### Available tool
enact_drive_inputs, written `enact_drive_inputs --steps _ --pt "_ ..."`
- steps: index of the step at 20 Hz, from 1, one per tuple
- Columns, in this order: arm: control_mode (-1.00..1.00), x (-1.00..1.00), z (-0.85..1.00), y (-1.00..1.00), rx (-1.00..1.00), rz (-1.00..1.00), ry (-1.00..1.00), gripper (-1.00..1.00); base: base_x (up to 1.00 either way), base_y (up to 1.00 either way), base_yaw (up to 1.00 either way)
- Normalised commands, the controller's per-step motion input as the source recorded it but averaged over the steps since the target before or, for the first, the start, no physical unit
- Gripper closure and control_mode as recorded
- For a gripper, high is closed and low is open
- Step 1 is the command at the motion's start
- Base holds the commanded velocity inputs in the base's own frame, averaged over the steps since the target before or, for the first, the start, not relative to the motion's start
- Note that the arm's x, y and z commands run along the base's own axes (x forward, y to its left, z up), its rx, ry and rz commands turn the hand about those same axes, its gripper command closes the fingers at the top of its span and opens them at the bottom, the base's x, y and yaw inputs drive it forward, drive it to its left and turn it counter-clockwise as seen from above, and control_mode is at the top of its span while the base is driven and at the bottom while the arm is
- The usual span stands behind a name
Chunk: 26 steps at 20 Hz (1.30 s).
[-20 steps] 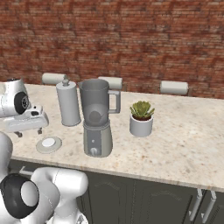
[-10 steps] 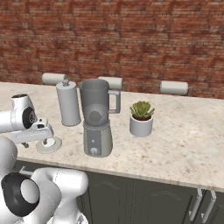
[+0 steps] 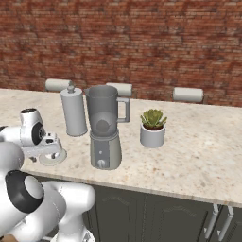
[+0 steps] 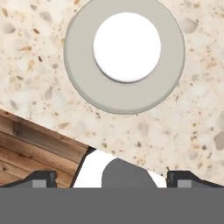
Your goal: Open the blender lid, put the apple in the blender, close the lid, and start the blender.
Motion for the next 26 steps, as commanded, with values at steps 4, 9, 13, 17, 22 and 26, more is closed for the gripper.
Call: enact_drive_inputs --steps 4,9,13,17,22,26 --pt "-1.0 0.22 -0.32 0.05 0.0 0.0 0.03 -1.0 0.0 0.0 0.0" --pt "-1.0 0.38 -0.1 0.13 0.0 0.0 0.0 -1.0 0.0 0.0 0.0" --pt "-1.0 0.26 -0.04 0.08 0.0 0.0 0.0 -1.0 0.0 0.0 0.0" --pt "-1.0 0.1 -0.14 0.0 0.0 0.0 0.0 -1.0 0.0 0.0 0.0" --pt "-1.0 0.06 -0.16 0.0 0.0 -0.01 0.0 -1.0 0.0 0.0 0.0" --pt "-1.0 0.02 -0.09 0.0 0.0 -0.02 0.0 -1.0 0.0 0.0 0.0"
